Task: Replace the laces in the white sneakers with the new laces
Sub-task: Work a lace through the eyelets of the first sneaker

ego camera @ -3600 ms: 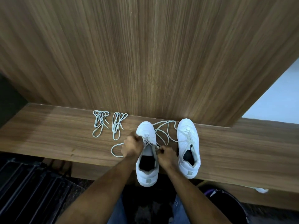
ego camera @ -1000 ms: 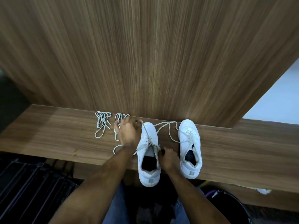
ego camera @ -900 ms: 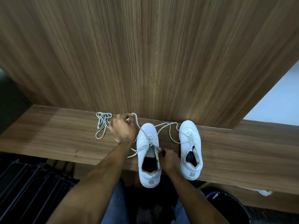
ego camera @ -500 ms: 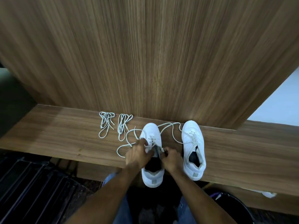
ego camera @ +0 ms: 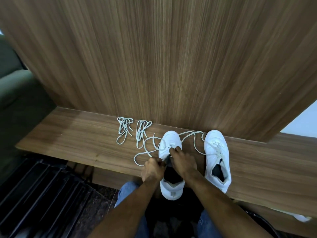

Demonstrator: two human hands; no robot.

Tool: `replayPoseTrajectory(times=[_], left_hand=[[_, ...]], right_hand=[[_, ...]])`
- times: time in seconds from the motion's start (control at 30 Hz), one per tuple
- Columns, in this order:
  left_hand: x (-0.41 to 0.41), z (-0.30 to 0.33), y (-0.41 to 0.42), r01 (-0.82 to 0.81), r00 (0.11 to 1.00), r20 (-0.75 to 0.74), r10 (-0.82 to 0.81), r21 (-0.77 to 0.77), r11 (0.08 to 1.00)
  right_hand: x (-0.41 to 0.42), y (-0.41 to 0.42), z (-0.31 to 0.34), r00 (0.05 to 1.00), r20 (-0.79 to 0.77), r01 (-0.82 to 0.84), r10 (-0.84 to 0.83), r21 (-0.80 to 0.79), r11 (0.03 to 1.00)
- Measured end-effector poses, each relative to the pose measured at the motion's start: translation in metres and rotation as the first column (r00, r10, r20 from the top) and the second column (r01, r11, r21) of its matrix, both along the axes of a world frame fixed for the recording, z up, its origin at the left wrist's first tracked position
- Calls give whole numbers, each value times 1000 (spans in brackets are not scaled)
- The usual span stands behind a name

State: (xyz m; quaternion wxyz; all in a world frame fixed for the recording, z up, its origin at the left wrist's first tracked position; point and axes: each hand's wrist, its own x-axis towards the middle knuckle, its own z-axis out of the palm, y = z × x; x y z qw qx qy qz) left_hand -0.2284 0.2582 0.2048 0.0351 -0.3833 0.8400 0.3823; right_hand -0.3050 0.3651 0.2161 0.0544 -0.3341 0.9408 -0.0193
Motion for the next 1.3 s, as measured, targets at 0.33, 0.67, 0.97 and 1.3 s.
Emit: replayPoseTrajectory(times=[0.33,0.67,0.97,1.3], left_hand=[[-2,-1,1,15,999,50,-13,-52,999],[-2,-1,3,26,996,85,-18,-85,996],[-3,-3,3,20,994,111,-7,-114,993],[-2,-2,4,23,993,115,-11,-107,994]], right_hand=[[-18,7,1,789,507,575,-347,-409,709],[-8,1,3,998,59,-29,31,-32,999],[-23,23,13,821,329,568,-467,-559,604],[-1,2,8,995,-89,-55,52,-39,998]])
